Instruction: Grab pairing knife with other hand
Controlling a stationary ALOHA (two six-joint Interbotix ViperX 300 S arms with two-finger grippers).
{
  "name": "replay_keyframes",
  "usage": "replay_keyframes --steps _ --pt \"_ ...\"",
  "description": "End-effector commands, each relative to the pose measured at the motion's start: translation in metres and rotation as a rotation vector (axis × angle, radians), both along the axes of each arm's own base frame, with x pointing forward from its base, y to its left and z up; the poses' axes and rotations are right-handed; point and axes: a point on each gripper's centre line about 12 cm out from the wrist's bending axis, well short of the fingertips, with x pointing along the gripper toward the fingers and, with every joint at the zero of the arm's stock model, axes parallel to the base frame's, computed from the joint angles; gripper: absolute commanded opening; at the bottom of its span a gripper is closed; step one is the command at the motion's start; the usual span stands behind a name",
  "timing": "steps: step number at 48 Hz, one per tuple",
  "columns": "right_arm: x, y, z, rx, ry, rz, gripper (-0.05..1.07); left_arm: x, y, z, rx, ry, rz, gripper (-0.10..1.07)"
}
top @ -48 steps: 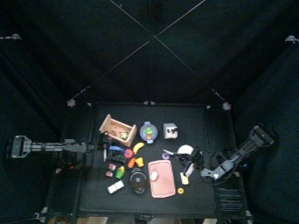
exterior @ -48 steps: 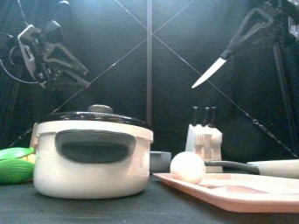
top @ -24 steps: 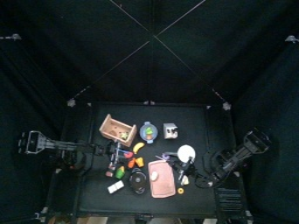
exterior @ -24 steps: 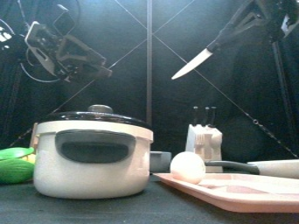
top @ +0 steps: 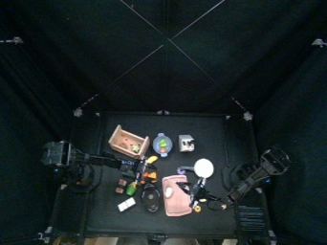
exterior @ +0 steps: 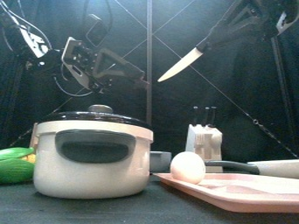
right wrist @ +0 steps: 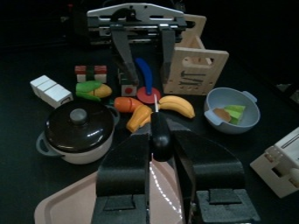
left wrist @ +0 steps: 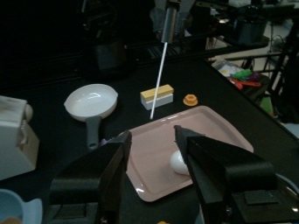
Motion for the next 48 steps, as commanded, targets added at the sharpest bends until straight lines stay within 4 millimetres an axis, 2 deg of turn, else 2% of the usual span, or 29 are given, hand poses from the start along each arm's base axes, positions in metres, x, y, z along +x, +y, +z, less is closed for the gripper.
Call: replay_keyframes --steps 1,34,48 --pt "0.005 -0.001 0.011 0.027 -0.027 0.000 0.47 0.011 -0.002 0.009 0.013 -0.051 -0.030 0.83" --pt "0.012 -0.006 0.014 0.029 -0.034 0.003 0.47 0.031 0.001 0.006 0.002 -0.069 -0.027 0.76" --pt "0.012 -0.007 0.012 0.031 -0.026 -0.002 0.47 0.031 0.002 0.005 0.002 -0.068 -0.026 0.58"
